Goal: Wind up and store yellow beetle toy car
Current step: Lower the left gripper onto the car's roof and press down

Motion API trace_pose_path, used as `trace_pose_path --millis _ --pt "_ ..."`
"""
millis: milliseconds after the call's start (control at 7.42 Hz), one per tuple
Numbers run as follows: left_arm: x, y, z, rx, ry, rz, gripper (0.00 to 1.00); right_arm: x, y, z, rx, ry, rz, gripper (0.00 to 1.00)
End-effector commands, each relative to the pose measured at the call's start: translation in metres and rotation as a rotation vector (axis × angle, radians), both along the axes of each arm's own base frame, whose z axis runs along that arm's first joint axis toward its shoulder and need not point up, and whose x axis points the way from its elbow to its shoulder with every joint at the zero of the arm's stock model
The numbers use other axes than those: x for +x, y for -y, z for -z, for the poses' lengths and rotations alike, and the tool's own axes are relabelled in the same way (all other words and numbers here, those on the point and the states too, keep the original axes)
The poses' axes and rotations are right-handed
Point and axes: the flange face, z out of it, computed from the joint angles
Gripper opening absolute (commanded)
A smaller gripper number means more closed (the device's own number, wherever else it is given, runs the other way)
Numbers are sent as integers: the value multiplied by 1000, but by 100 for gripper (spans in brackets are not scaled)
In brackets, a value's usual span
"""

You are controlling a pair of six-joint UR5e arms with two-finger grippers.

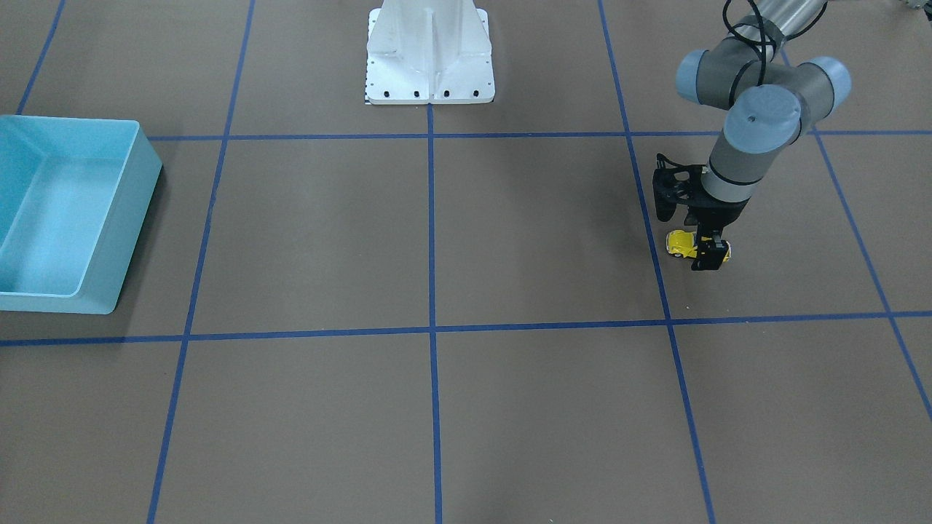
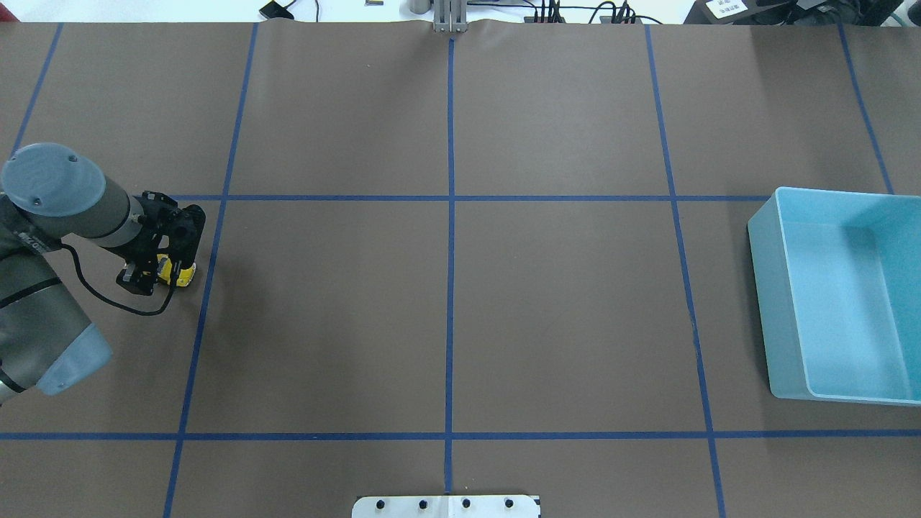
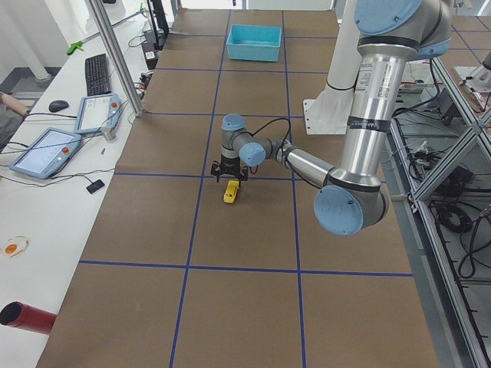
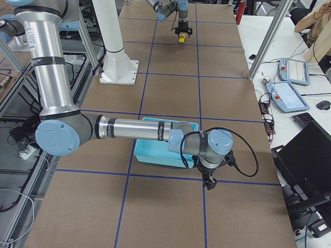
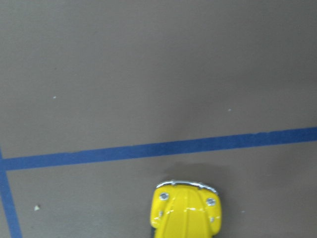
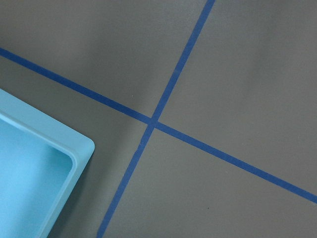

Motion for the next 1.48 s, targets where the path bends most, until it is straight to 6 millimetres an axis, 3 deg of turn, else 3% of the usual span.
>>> trace_pose_path --millis 0,539,1347 --pt "7 3 2 -2 -1 -5 99 0 0 -1 -2 0 0 100" --pt "7 -4 5 2 -11 -17 99 0 1 2 4 0 0 100" --pt "6 -9 -9 -19 8 -21 99 0 1 1 3 0 0 100"
